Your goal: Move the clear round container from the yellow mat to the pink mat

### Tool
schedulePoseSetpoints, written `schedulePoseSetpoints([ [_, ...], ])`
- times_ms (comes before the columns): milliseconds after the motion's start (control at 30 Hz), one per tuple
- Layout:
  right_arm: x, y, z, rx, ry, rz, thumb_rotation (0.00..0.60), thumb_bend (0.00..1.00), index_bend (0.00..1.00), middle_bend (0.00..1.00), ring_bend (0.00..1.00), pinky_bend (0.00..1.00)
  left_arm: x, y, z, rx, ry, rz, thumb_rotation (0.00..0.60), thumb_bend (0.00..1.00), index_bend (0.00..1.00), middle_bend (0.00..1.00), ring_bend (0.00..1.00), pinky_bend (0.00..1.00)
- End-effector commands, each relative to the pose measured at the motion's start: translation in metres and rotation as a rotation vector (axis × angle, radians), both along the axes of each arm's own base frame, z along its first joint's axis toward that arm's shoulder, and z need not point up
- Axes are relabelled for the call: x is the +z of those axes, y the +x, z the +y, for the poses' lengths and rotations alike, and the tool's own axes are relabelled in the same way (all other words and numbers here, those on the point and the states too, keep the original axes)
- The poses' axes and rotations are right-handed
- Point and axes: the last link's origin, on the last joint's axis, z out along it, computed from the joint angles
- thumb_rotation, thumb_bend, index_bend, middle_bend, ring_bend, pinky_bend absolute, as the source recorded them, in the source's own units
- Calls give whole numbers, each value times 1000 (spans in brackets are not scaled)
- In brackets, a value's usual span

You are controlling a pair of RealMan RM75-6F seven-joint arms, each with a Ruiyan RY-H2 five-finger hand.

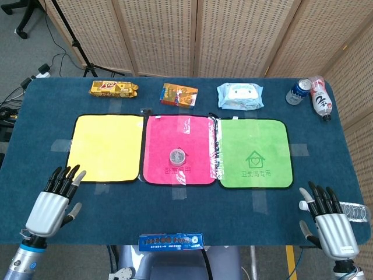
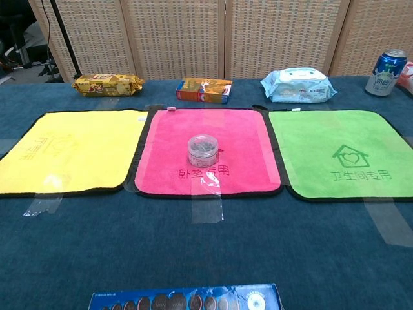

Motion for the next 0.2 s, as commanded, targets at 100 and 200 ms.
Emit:
schedulePoseSetpoints([
  [100,-3,4,2,13,10,0,600,414,50,0,0,7,4,-4,-1,-5,-2,-4,600,315,0,0,0,0],
  [200,-5,4,1,6,17,9,600,414,50,0,0,7,3,-5,-1,6,-25,-17,600,315,0,0,0,0],
])
